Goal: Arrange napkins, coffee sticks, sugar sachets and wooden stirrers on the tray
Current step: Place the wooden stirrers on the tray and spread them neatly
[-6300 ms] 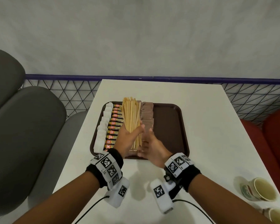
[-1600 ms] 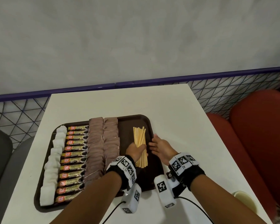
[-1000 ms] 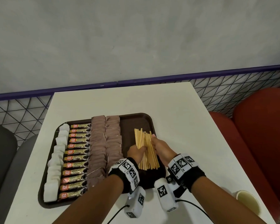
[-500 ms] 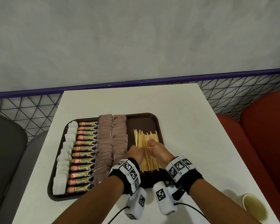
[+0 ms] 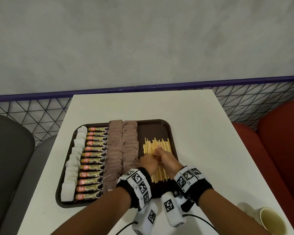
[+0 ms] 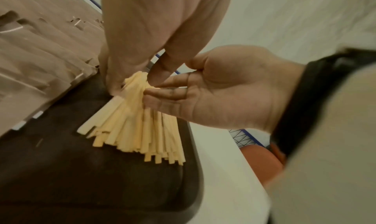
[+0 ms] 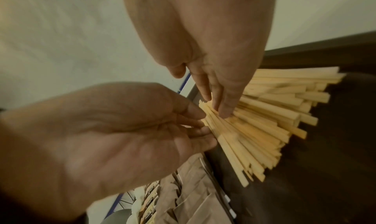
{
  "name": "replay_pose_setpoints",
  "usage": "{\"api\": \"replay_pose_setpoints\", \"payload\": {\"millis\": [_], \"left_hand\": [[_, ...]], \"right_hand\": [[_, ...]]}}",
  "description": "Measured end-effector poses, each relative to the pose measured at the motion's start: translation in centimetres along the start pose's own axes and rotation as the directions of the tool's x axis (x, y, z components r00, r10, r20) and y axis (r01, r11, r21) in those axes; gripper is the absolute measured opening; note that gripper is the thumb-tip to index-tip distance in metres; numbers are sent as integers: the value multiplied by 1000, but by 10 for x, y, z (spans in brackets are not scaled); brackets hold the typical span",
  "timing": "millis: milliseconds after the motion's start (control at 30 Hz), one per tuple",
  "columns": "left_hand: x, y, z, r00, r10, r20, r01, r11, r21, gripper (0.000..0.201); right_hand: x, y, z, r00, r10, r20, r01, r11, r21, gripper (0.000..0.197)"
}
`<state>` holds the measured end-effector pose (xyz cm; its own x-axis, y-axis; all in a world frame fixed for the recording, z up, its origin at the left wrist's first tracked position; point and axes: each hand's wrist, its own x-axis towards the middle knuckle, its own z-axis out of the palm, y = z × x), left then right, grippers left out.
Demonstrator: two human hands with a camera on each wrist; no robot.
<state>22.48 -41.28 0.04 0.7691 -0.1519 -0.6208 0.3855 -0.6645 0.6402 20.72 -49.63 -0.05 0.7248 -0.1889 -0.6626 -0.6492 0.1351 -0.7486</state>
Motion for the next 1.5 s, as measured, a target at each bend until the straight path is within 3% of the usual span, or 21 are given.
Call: {"api": "replay_pose_setpoints", "payload": {"millis": [200, 300, 400, 467, 567, 633, 700, 767, 800, 867, 967, 1067, 1133, 1200, 1267, 1400, 1500], "left_hand": [[-14, 6, -17, 995, 93, -27, -89, 989, 121, 40], [3, 7, -43, 975, 213, -67, -196, 960, 200, 50], [23, 3, -65, 951, 304, -51, -286, 931, 226, 40], [31, 0, -73, 932, 361, -30, -333, 888, 317, 36], [37, -11, -74, 894, 447, 34, -392, 742, 543, 41], [36, -14, -72, 874, 481, 72, -420, 672, 610, 46], [37, -13, -68, 856, 505, 113, -441, 599, 668, 45], [39, -10, -62, 843, 508, 179, -457, 499, 737, 47], [40, -7, -59, 837, 508, 205, -460, 449, 766, 50], [41, 2, -56, 830, 503, 241, -466, 388, 795, 58], [44, 17, -57, 860, 426, 279, -450, 377, 810, 67], [48, 25, -56, 885, 362, 294, -418, 335, 844, 61], [52, 28, -55, 893, 336, 301, -407, 316, 857, 54], [54, 31, -57, 896, 333, 294, -410, 367, 835, 53], [58, 33, -60, 896, 339, 286, -416, 419, 808, 53], [60, 32, -63, 893, 344, 289, -419, 406, 812, 50], [59, 31, -63, 895, 340, 289, -413, 386, 825, 48]], "right_hand": [[-8, 3, -1, 997, -69, 23, 67, 994, 82, 48], [-12, 12, -5, 991, -119, 52, 123, 991, -62, 40], [-15, 23, -5, 977, -135, 163, 169, 961, -221, 41], [-18, 26, -4, 961, -186, 206, 233, 943, -237, 41], [-25, 25, -5, 925, -333, 182, 371, 896, -245, 31], [-32, 28, -7, 878, -434, 201, 477, 775, -415, 25], [-36, 36, -11, 807, -490, 331, 567, 486, -665, 25], [-37, 44, -14, 760, -465, 455, 583, 177, -793, 35], [-36, 47, -14, 751, -450, 483, 570, 72, -818, 40], [-33, 50, -11, 727, -448, 521, 557, -60, -829, 47], [-27, 52, -7, 701, -484, 523, 523, -150, -839, 55], [-25, 52, -4, 646, -526, 554, 542, -196, -817, 55], [-31, 54, -5, 622, -558, 549, 576, -148, -804, 53], [-36, 56, -6, 590, -599, 541, 622, -90, -778, 35], [-43, 58, -6, 594, -553, 584, 672, -58, -738, 13], [-49, 61, -2, 638, -394, 662, 698, -68, -713, 46], [-45, 63, -2, 654, -395, 645, 679, -69, -731, 36]]}}
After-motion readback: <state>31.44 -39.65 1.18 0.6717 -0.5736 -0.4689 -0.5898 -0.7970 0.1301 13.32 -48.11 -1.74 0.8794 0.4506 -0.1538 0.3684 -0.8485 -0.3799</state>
